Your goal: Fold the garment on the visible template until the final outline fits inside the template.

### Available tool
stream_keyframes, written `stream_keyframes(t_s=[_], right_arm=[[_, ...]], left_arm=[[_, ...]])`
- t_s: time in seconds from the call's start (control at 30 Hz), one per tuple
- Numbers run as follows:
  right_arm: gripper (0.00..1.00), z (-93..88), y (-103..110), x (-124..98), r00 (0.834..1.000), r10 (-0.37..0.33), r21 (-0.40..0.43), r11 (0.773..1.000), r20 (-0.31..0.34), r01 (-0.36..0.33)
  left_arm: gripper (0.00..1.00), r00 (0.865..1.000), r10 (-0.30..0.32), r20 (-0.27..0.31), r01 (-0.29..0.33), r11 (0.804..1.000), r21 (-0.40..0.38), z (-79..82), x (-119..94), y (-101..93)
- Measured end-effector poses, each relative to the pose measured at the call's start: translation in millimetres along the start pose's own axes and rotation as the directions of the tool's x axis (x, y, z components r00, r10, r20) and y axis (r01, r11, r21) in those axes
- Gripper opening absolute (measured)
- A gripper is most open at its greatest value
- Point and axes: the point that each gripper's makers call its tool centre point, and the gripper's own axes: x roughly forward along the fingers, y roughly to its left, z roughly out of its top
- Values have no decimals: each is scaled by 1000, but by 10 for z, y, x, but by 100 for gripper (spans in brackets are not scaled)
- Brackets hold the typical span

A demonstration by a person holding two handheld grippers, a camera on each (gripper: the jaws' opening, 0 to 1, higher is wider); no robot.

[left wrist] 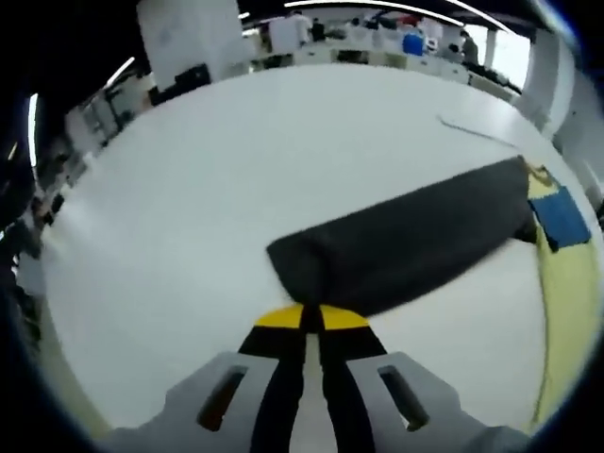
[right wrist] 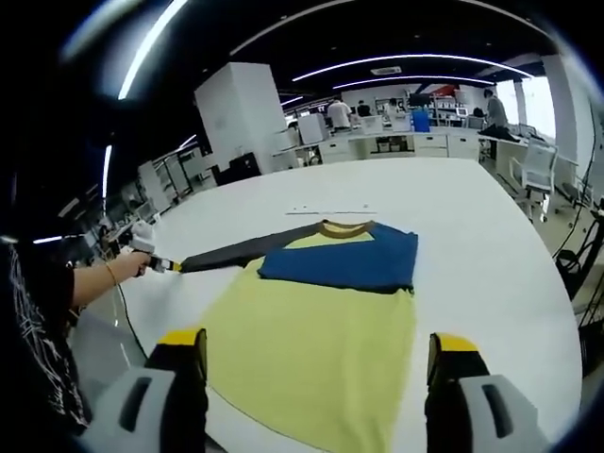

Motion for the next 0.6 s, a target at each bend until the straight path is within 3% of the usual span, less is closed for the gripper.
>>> stream_keyframes(t_s=[0.27, 0.47, 0.6], right_arm=[[98, -15, 37, 17, 1000, 5, 0, 1000, -7, -5], [98, -32, 16, 9, 1000, -2, 6, 1000, -10, 2], [98, -34, 20, 23, 1000, 0, 4, 1000, -13, 0]], left_arm=[[3, 1000, -16, 13, 16, 997, -72, -32, 70, 21], [12, 998, -14, 66, 22, 992, -125, -19, 23, 83], [19, 999, -25, 47, 33, 985, -171, -96, 17, 61]])
